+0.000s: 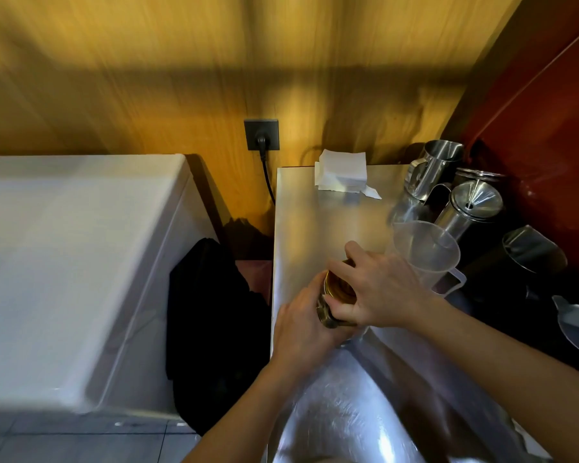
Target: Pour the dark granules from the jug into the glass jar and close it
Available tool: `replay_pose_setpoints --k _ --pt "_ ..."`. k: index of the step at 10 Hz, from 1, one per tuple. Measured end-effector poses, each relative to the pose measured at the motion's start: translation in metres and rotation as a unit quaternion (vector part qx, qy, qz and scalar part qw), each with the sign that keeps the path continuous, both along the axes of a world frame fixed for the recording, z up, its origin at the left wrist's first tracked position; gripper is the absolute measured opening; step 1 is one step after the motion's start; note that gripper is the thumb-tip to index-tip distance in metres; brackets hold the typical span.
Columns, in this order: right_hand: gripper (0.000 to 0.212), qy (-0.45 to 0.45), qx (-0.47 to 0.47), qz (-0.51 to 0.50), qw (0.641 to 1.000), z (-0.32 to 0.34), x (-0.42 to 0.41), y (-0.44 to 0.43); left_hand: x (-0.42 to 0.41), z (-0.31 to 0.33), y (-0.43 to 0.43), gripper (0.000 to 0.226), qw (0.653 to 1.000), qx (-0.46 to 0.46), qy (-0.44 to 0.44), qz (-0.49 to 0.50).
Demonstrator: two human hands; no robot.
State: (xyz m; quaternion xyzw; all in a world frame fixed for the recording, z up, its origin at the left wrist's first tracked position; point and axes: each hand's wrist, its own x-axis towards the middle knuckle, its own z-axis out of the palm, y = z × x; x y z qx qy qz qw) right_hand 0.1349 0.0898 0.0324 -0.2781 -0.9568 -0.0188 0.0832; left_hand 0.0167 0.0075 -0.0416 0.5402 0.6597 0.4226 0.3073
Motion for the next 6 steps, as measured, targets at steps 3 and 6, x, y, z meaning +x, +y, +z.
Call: replay_pose_setpoints --k 3,6 --pt "0.056 0.023 0.009 -0.045 0.999 -0.002 0.0 -0.006 -0.016 -0.003 0.007 0.089 0.996 -0.049 0.033 -0.063" --pt "0.057 0.037 -0.13 -0.068 0.989 0.037 0.011 0.012 -0.055 0.069 0.004 0.087 0.997 -0.003 0.039 -0.065"
